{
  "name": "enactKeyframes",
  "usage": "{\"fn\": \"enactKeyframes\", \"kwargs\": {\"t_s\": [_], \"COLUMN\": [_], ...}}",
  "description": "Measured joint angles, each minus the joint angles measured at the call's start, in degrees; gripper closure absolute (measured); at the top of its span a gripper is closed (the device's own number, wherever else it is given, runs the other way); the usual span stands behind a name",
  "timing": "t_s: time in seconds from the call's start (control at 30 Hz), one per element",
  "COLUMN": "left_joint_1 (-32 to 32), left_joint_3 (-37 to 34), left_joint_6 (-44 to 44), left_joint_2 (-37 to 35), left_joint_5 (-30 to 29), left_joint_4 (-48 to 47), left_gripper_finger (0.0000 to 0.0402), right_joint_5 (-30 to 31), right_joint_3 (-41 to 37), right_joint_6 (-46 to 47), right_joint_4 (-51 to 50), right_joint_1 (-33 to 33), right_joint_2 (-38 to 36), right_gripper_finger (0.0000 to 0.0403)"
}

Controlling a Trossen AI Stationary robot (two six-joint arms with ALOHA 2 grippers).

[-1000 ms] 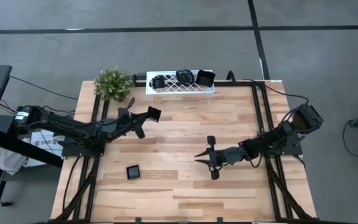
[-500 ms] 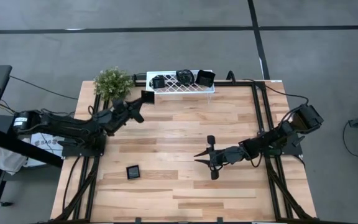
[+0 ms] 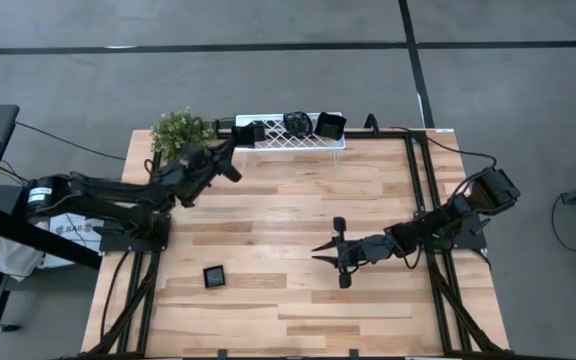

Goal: Pick & Place Mini shaped plates
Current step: Stack the black square plate on top of the black square plate on the shelf

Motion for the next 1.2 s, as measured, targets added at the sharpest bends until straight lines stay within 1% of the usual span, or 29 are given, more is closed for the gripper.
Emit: {"fn": "enactKeyframes", "kwargs": {"t_s": [0.27,0.47,0.73,0.97,1.2], "left_joint_1": [3.1,4.9,4.9,6.2,6.7], "left_joint_3": [6.5,9.0,9.2,9.2,9.2], "left_joint_6": [-0.1,-0.3,-0.3,-0.3,-3.7], "left_joint_2": [8.4,12.5,13.1,13.1,13.7], "left_joint_5": [-0.1,-0.2,-0.2,-0.2,0.0], "left_joint_4": [-0.1,0.1,0.6,0.4,-2.2], "left_gripper_finger": [0.0393,0.0384,0.0393,0.0385,0.0393], "right_joint_5": [0.0,0.0,0.0,0.0,0.0], "right_joint_3": [0.0,0.0,0.0,0.0,0.0], "right_joint_6": [0.1,0.1,0.1,0.1,0.1], "right_joint_4": [0.0,0.0,-0.2,-0.2,-0.4], "right_joint_1": [-0.2,-0.1,-0.1,-0.1,-0.1], "right_joint_2": [0.0,0.0,0.0,0.0,0.0], "right_gripper_finger": [0.0338,0.0338,0.0338,0.0338,0.0338]}}
